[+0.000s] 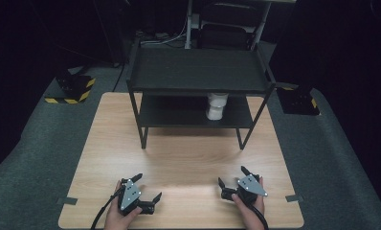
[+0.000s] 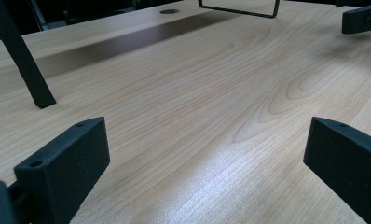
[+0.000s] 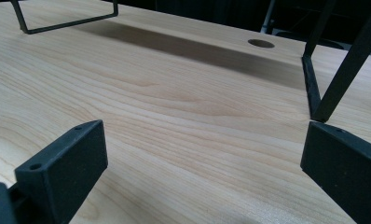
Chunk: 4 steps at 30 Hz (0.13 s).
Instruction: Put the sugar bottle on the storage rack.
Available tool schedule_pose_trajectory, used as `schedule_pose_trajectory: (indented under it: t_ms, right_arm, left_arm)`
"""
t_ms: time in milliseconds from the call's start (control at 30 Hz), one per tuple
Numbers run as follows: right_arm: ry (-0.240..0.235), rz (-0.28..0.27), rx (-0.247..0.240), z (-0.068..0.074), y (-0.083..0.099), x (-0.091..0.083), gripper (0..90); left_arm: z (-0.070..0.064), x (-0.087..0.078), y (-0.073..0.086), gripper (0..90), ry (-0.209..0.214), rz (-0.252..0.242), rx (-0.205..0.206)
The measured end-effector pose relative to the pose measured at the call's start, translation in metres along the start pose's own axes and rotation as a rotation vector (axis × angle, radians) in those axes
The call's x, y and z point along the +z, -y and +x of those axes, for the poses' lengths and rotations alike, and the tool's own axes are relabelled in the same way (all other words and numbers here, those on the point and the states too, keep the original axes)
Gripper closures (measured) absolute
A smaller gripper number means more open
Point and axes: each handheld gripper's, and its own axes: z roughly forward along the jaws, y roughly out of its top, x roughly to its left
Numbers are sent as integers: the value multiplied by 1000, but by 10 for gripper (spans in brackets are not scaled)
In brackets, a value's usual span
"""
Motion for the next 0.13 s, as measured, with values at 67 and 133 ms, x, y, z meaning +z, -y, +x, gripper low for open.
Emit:
schedule_pose_trajectory:
  t_ms: [67, 133]
  right_arm:
    - [2, 0, 0, 0, 0, 0, 4]
    - [2, 0, -1, 1, 0, 0, 4]
  left_arm:
    - [0, 0, 0, 5, 2, 2, -2]
    - [1, 1, 0, 5, 3, 3, -3]
